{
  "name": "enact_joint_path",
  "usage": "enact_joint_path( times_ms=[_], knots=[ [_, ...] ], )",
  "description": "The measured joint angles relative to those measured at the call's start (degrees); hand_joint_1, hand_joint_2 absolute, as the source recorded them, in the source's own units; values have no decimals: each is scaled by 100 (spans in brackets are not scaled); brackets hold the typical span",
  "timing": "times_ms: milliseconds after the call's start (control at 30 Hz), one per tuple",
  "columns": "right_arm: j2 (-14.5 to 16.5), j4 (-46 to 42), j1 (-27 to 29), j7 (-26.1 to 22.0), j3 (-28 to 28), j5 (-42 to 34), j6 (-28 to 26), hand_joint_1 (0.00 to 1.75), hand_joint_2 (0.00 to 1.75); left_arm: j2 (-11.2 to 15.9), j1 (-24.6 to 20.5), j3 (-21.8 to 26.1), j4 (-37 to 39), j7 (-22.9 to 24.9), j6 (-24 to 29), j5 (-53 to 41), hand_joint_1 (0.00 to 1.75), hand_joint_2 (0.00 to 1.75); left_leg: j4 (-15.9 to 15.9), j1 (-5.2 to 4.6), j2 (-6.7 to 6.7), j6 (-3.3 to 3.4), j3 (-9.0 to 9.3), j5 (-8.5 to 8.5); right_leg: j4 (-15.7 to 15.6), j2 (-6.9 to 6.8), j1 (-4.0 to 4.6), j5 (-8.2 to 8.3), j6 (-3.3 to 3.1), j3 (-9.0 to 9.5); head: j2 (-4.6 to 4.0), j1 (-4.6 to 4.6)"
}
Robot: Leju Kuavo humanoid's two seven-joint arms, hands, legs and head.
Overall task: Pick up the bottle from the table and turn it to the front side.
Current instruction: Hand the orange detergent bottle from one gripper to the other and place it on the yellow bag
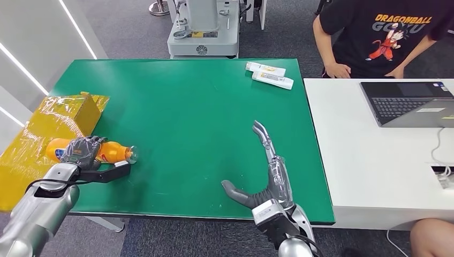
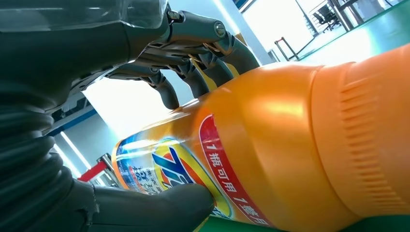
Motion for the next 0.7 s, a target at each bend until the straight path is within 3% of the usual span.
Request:
enact_joint_path(
  times_ms=[200, 267, 300, 433, 467, 700],
  knots=[
    [0, 31, -28, 0, 8, -33, -35, 0, 175, -82, -121, -26, 73, -6, 5, 65, 175, 175, 1, 0, -3, 0, -2, 0, 0, -2, 0, 0, 0, -1, 0, 0],
    [0, 40, -37, 0, 11, -37, -45, 0, 175, -117, -192, -49, 110, -7, -54, 69, 161, 175, 1, 0, -4, 0, -4, 1, -1, -3, 0, 0, 0, -1, 0, 0],
    [0, 47, -43, 0, 15, -38, -50, 0, 175, -136, -235, -63, 139, -7, -87, 71, 146, 175, 1, -1, -5, 1, -4, 1, -1, -4, 0, 0, 1, -1, 0, 0],
    [0, 79, -61, -10, 38, -44, -72, 0, 175, -204, -435, -106, 263, -79, -349, 163, 13, 175, 3, -1, -10, 2, -5, 2, -2, -8, -1, 1, 1, -1, 0, -1],
    [0, 85, -64, -15, 42, -49, -83, 0, 175, -222, -501, -116, 305, -122, -483, 213, 2, 175, 3, -1, -13, 2, -6, 2, -2, -10, -1, 1, 1, 0, 0, -1],
    [2, 93, -76, -25, 48, -86, -97, 0, 175, -330, -922, -258, 591, -288, -1394, 455, 0, 175, 3, -1, -20, 3, -8, 2, -2, -16, -1, 1, 1, 0, 0, 0]
  ],
)
